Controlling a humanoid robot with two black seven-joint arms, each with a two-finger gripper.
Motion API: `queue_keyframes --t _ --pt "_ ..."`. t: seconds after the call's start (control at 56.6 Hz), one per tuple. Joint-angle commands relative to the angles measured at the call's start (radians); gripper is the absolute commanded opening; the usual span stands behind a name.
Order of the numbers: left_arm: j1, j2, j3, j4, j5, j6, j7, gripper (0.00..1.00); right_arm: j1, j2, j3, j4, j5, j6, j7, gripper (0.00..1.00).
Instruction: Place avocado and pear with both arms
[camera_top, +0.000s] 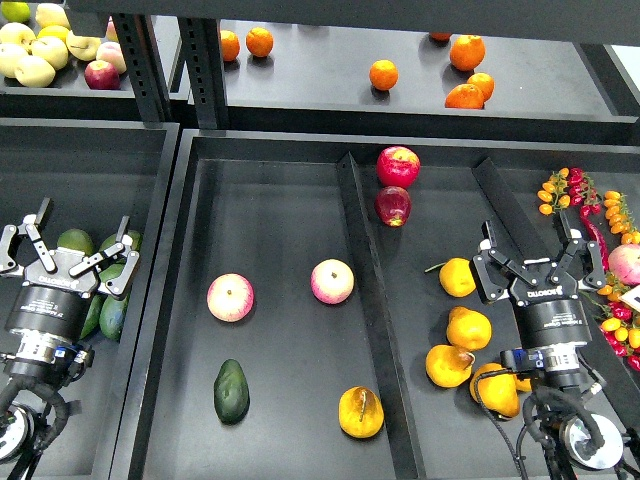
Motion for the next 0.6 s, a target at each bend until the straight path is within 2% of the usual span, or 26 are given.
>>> queue_keyframes --t 0.0,0.035,0.318,0.442,0.583 --pt "-0.044 0.000 0.016 0.007 0.000 0.000 0.109 0.97 0.029 0.000 0.031 -0.016 0.003 -0.027 -0.002 1.00" --pt "-0.059 0.001 0.022 0.011 0.000 0.000 0.135 0.96 0.040 0.000 0.042 -0.021 0.003 -0.032 -0.002 1.00" --pt "-0.154 0.178 0.126 0.047 0.000 0.000 0.135 0.93 0.049 0.000 0.062 -0.023 0.011 -0.049 -0.004 1.00" --pt "-0.242 0.290 0.246 0.069 -0.005 0.000 0.135 0.94 0.049 0.000 0.062 -0.023 0.011 -0.049 -0.004 1.00" --pt "-0.377 0.452 0.455 0.099 -0.043 0.000 0.135 0.93 0.049 0.000 0.064 -0.023 0.011 -0.049 -0.002 1.00"
